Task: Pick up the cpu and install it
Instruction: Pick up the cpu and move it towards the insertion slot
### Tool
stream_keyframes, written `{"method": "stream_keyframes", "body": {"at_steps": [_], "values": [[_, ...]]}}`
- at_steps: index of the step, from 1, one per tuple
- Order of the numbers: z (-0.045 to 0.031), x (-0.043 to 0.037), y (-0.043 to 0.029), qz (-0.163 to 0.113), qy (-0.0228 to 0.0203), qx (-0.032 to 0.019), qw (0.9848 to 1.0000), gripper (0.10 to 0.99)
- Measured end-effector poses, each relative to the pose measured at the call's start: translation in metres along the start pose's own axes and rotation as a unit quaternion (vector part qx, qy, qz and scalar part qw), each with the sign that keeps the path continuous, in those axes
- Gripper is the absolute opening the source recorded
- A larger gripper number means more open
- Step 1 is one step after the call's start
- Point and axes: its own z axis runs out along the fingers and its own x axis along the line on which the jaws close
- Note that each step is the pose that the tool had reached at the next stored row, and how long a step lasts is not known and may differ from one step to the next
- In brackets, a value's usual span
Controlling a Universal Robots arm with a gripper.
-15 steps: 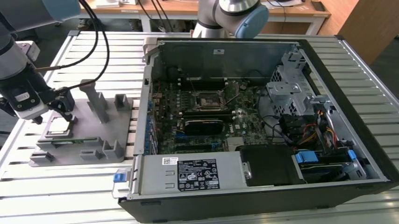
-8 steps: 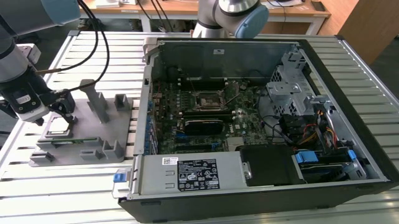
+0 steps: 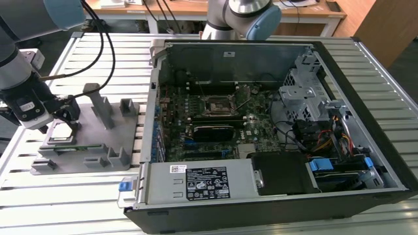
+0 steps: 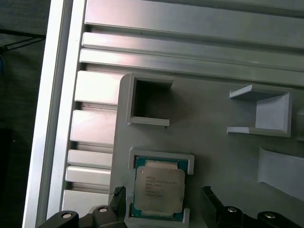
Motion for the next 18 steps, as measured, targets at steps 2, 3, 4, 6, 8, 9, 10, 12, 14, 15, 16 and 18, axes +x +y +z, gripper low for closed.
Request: {"method": "stream_keyframes", "body": {"at_steps": [2,3,4,6,8,9,10,12,14,15,16,18], "values": [[0.0015,0.0003,0.0000,0.001,-0.0006,0.0000,1.0000,0.718],[0.0021,0.0003,0.0000,0.002,-0.0007,0.0000,1.0000,0.718],[0.0027,0.0004,0.0001,0.003,-0.0007,0.0001,1.0000,0.718],[0.0039,0.0005,0.0002,0.006,-0.0009,0.0001,1.0000,0.718],[0.0050,0.0005,0.0005,0.009,-0.0010,0.0002,1.0000,0.718],[0.0054,0.0005,0.0006,0.011,-0.0010,0.0002,0.9999,0.718],[0.0060,0.0005,0.0008,0.012,-0.0011,0.0002,0.9999,0.718],[0.0071,0.0005,0.0015,0.014,-0.0011,0.0003,0.9999,0.718],[0.0084,0.0003,0.0022,0.016,-0.0013,0.0003,0.9999,0.718],[0.0090,0.0003,0.0024,0.017,-0.0013,0.0003,0.9999,0.718],[0.0093,0.0003,0.0026,0.018,-0.0013,0.0003,0.9998,0.718],[0.0096,0.0003,0.0028,0.018,-0.0013,0.0003,0.9998,0.706]]}}
